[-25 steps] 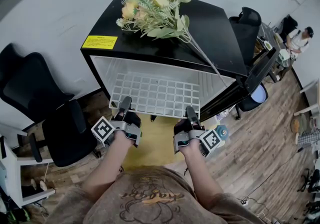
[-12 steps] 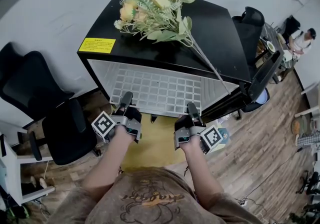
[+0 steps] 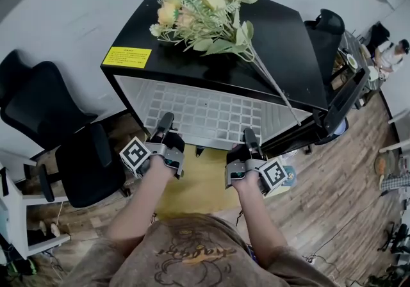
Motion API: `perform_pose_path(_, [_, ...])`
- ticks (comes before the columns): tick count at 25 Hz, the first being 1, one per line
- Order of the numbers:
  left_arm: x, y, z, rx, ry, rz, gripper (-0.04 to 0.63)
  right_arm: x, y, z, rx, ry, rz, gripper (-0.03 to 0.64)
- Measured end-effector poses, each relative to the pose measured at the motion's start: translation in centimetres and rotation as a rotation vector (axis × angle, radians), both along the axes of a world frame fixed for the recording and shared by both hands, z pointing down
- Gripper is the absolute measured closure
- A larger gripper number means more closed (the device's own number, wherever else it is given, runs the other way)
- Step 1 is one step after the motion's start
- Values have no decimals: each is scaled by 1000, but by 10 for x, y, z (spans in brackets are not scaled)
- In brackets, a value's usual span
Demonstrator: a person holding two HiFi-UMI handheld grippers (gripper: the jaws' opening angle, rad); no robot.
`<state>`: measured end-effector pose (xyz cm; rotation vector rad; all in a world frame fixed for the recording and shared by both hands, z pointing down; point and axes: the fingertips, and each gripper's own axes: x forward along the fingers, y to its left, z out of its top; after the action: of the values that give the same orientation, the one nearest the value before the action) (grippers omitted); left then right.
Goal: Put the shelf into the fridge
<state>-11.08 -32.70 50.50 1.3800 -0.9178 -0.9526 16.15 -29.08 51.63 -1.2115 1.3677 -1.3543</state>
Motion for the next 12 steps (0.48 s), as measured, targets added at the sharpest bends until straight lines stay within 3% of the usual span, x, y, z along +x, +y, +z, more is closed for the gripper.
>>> perform_pose_path(12, [0, 1, 1, -20, 24, 22, 545, 0, 0, -2, 7, 7, -15, 595])
